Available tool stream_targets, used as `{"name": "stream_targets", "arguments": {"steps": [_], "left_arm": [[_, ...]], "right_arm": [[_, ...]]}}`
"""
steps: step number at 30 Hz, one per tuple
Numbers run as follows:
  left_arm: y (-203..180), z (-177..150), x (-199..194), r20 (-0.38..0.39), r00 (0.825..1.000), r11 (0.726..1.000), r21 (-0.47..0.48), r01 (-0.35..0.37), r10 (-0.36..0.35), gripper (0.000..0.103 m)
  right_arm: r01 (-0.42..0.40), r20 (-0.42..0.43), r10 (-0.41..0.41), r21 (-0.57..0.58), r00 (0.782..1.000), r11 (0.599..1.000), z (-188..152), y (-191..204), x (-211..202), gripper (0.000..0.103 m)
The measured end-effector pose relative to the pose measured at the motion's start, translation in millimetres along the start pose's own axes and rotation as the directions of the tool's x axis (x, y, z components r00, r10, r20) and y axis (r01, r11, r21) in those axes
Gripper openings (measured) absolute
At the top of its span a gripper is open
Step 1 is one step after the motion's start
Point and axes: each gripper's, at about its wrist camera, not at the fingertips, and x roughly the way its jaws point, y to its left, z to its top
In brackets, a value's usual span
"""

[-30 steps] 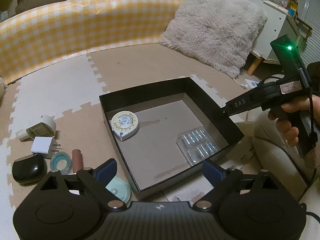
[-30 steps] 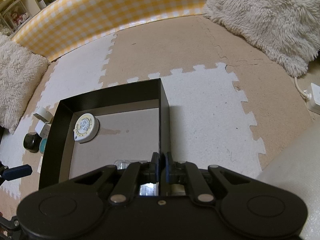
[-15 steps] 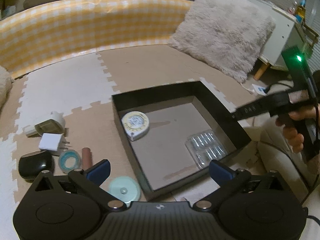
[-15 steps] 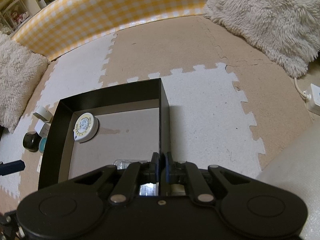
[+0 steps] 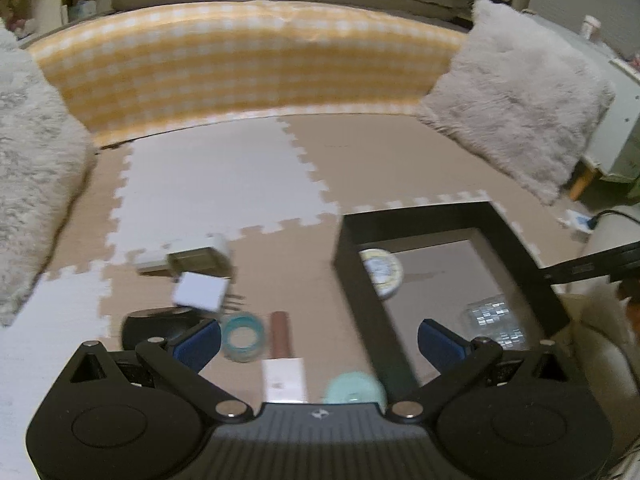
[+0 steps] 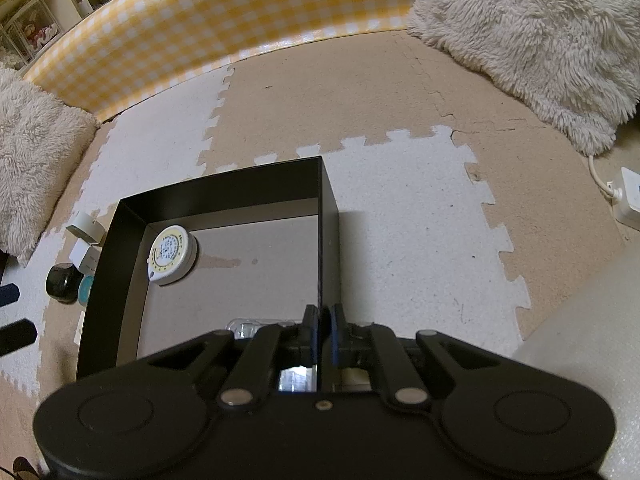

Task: Organize rigid objects
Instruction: 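Return the left tool and grasp the small white box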

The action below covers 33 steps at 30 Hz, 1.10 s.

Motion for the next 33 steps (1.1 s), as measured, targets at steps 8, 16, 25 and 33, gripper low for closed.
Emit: {"name": "stream_targets", "arguments": {"steps": [8, 16, 25, 33], "left_arm": [[18.5, -7.9, 13.0, -0.077, 0.996, 0.998, -0.047, 0.033, -0.037, 0.102], [12.8, -20.9, 35.2, -0.186, 0.982, 1.0, 0.009, 0.026, -0.024, 0.057], [17.5, -26.9, 58.2, -0.148, 0.989, 0.996, -0.082, -0.028, 0.016, 0.042], [21.0, -30.6, 72.8, -0.141, 0.989, 0.991, -0.123, -0.058, 0.041, 0.04]], "right_arm": [[0.0, 0.0, 0.0, 0.0, 1.0, 1.0, 0.1, 0.1, 0.1, 0.007], [0.001, 0.0, -0.001, 0.0, 1.0, 1.0, 0.1, 0.3, 0.1, 0.007], [0.001, 0.0, -0.001, -0.001, 1.0, 1.0, 0.1, -0.6, -0.1, 0.007], [0.002, 0.0, -0.002, -0.001, 1.0, 1.0, 0.1, -0.4, -0.1, 0.007]]}}
